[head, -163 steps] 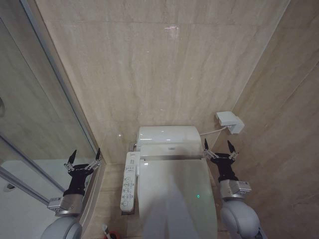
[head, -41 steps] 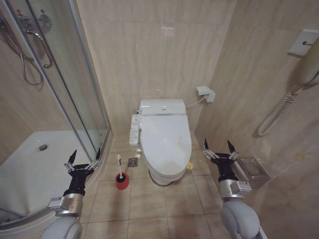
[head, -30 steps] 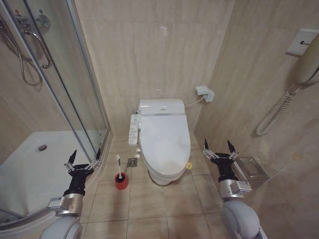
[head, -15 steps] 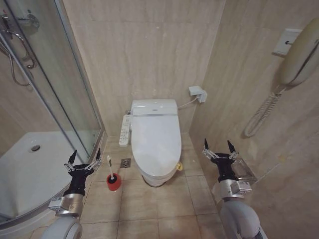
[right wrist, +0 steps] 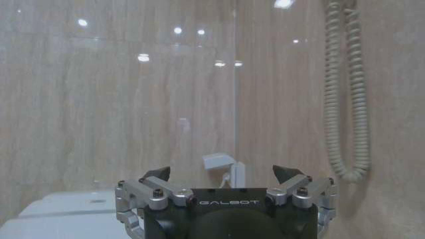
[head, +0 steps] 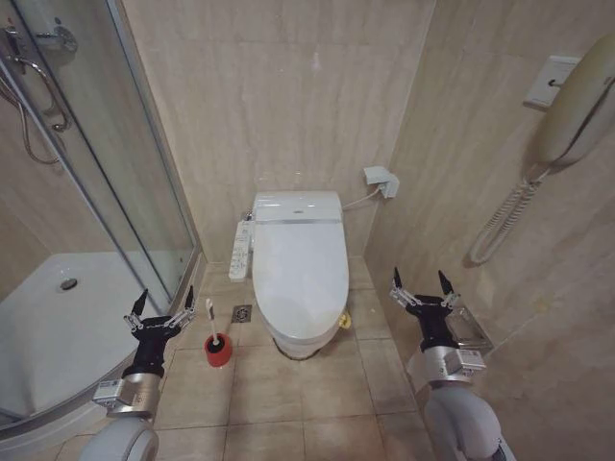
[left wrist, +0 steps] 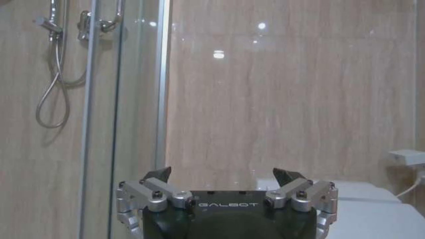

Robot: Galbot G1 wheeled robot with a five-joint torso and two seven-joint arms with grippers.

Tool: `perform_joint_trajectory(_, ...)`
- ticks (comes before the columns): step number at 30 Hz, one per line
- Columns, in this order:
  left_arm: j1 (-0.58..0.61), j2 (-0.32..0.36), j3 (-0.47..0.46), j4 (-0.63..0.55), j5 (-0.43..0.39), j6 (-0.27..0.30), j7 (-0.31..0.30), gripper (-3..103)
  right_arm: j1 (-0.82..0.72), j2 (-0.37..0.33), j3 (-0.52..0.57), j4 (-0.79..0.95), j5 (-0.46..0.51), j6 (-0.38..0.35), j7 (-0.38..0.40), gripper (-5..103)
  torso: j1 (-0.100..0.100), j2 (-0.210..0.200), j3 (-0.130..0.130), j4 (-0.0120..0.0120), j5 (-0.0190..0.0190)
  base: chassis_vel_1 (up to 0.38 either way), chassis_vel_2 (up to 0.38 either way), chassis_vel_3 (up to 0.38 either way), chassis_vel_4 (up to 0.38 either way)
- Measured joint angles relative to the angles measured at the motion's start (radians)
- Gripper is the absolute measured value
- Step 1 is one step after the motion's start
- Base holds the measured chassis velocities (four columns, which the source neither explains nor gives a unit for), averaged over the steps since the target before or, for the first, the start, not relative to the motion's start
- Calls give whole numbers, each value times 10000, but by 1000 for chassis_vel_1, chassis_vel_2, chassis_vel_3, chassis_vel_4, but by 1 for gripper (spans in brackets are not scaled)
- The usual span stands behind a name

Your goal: Open the toilet lid, clean the toilet bowl with a toilet brush, close the toilet lid, and flush.

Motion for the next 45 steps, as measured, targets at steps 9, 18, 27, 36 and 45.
perform_joint_trajectory(9,0,0,0,0,0,0,0,100,1,0,-1,0,0,0,-2,100,2,0,1,7,-2,-8,-14,6,6)
perform_joint_trajectory(18,-1,0,0,0,0,0,0,100,0,0,0,0,0,0,-2,100,3,-1,1,4,-2,41,-44,-60,45)
perform_joint_trajectory(27,1,0,1,0,0,0,0,100,-2,0,0,0,0,0,-2,100,-6,2,-3,6,-2,86,-78,-75,71)
perform_joint_trajectory(36,-2,0,1,0,0,0,0,100,1,0,0,0,0,0,-2,100,6,-2,2,4,-2,0,0,0,0)
perform_joint_trajectory(45,0,0,1,0,0,0,0,100,0,0,0,0,0,0,-2,100,3,-2,1,4,-2,58,-59,-63,56)
